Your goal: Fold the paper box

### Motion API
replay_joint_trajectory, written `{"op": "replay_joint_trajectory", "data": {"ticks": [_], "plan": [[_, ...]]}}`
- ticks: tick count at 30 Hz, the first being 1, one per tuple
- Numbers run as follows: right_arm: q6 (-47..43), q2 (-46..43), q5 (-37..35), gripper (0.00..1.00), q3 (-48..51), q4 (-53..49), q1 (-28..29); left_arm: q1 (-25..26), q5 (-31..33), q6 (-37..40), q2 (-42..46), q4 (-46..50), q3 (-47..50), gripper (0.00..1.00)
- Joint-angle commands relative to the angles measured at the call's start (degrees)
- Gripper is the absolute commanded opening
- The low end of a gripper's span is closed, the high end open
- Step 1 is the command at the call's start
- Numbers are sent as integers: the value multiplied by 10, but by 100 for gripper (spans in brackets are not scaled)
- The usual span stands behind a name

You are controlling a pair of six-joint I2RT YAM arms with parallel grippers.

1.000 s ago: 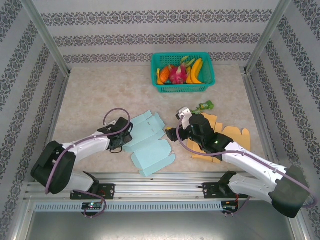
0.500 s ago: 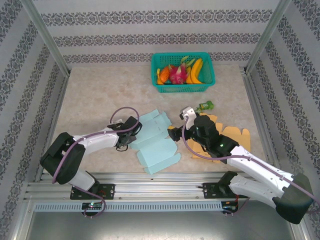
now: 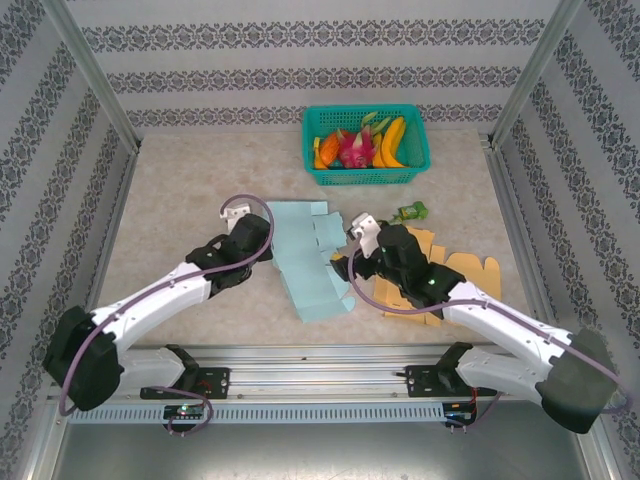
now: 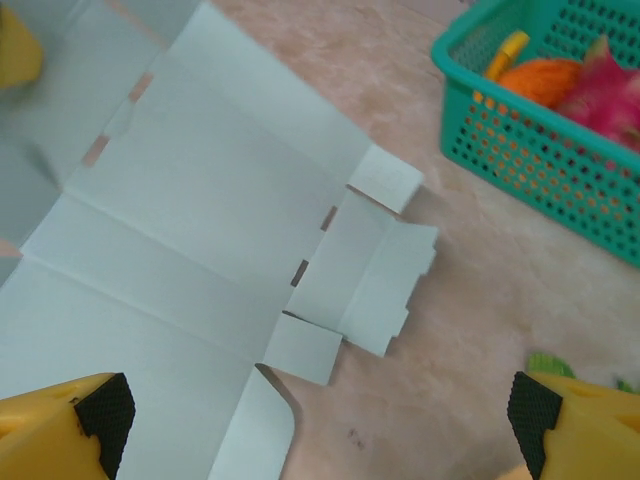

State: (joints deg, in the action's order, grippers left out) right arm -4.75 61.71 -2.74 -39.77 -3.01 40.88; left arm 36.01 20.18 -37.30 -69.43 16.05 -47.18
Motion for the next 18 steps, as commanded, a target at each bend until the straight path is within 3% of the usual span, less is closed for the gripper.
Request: {"op": "replay_joint_trajectory", "data": {"ticks": [1,5,8,11,14,18], "plan": [[-102,35,80,98,-78,4,-26,6,-24,215,40,-134,11,0],[-217,98,152,96,-184,-63,-44,6,-95,394,55,-245,34,0],[-392,131,183,95,-251,-143,-48,2,-148,498,37,-307,36,0],[-496,148,239,88,-299,-196,-79,-7,-177,507,22,-335,18,0],[-535,156,292,82,-346,-242,-113,-11,-225,511,18,-431,45,0],[-572,160,335,74,-403,-304,-148,-23,-241,517,-8,-498,58,0]]}}
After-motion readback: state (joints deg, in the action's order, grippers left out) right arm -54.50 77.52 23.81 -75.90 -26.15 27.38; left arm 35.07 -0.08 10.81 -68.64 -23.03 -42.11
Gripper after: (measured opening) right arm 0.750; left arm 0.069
